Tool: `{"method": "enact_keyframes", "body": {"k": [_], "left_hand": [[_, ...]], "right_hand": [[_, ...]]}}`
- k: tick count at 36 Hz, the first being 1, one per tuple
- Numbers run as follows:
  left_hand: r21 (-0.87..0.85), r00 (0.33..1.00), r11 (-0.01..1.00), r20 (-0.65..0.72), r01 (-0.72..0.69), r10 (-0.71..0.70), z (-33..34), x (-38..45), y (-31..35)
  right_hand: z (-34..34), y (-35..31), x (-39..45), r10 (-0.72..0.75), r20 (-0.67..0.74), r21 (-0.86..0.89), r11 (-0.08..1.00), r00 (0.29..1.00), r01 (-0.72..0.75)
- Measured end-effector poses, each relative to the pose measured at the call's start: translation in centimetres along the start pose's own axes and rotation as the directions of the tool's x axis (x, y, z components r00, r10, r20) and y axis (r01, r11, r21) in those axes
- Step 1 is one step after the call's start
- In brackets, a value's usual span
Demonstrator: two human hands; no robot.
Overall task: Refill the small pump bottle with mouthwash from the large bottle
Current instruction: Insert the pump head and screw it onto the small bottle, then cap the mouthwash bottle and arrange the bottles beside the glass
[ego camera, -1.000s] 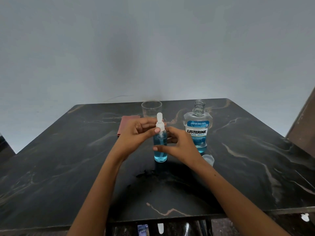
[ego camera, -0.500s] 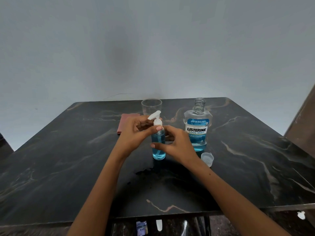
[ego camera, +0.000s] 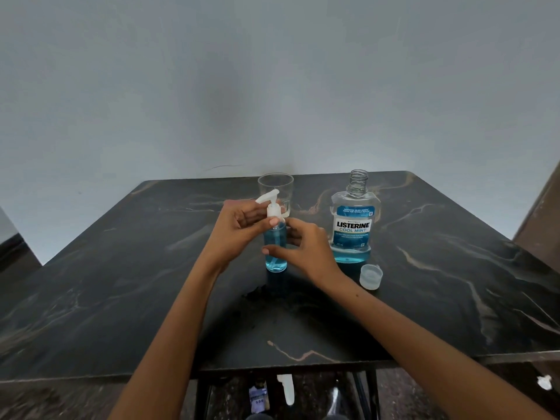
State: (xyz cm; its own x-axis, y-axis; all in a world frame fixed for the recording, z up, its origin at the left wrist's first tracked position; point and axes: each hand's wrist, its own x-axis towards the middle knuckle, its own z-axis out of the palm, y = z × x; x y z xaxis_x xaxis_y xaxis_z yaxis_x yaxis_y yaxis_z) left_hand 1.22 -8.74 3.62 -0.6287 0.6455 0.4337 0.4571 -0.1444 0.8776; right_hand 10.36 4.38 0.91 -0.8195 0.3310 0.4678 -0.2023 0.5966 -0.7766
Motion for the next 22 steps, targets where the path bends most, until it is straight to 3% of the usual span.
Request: {"method": "enact_keyframes", "body": {"k": [6, 12, 17, 22], "left_hand": [[0.087, 0.988, 0.996, -0.157, 0.022, -0.008, 0.5, -2.0, -0.2], [0.161, 0.919, 0.987, -0.391, 0.017, 0.048, 1.5, -5.6, -0.2], [0.204, 0.94, 0.979, -0.331, -0.011, 0.079, 3.4, -7.6, 0.4], [0.216, 0.972, 0.974, -0.208, -0.066, 0.112, 6.2, -7.2, 1.6]], "right_hand": [[-0.4, 0.1, -0.4, 0.004, 0.037, -0.032, 0.999, 0.999, -0.003], [-2.9, 0.4, -2.1, 0.034, 0.044, -0.2, 0.979, 0.998, -0.025], [-6.7, 0.3, -5.4, 0.014, 0.021, -0.197, 0.98, 1.0, -0.009], [-11.1, 0.9, -8.0, -0.012, -0.097, -0.221, 0.975, 0.995, -0.01]]}}
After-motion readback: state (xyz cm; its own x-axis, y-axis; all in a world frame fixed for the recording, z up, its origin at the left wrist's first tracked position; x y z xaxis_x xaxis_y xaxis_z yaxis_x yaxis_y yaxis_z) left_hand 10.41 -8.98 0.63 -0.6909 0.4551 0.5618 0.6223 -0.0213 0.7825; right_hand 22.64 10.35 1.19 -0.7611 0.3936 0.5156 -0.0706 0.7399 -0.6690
